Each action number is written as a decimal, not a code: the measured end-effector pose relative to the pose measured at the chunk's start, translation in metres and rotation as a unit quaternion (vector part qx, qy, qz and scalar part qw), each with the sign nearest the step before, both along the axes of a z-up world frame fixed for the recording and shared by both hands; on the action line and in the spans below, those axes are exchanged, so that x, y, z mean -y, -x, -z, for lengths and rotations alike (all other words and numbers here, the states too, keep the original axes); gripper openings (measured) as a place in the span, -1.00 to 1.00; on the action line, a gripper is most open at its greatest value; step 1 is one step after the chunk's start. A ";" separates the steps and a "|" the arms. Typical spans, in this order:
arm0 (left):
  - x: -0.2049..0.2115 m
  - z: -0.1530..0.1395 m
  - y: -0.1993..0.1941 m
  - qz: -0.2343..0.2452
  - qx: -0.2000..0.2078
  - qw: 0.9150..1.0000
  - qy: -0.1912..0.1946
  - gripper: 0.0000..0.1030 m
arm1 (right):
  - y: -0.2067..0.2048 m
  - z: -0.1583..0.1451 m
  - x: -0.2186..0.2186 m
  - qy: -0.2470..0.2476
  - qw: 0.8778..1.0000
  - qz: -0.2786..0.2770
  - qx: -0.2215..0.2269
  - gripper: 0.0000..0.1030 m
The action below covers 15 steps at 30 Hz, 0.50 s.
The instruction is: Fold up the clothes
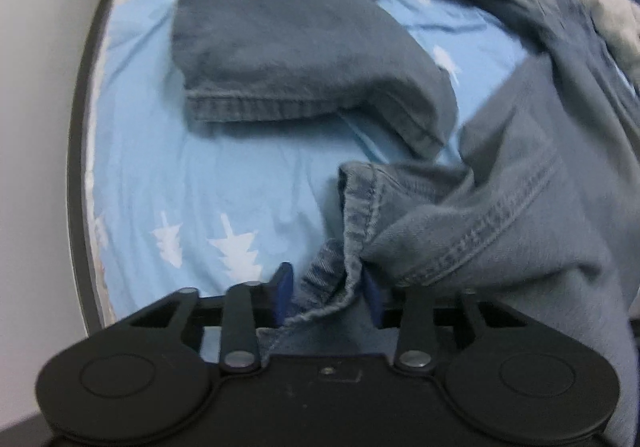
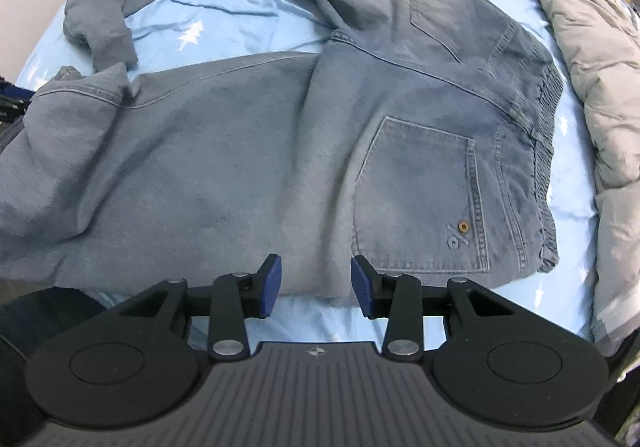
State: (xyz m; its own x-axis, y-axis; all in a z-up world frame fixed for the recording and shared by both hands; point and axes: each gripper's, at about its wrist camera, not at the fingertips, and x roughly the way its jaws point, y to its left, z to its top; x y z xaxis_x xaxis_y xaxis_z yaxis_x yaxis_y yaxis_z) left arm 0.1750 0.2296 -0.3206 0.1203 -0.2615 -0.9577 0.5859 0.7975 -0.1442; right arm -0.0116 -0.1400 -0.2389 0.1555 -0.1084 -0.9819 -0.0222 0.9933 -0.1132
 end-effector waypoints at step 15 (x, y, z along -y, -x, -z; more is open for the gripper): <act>-0.140 -0.093 0.032 -0.333 0.090 0.939 0.004 -0.82 | -0.031 0.005 -0.016 -0.024 0.999 -0.002 0.032 -0.21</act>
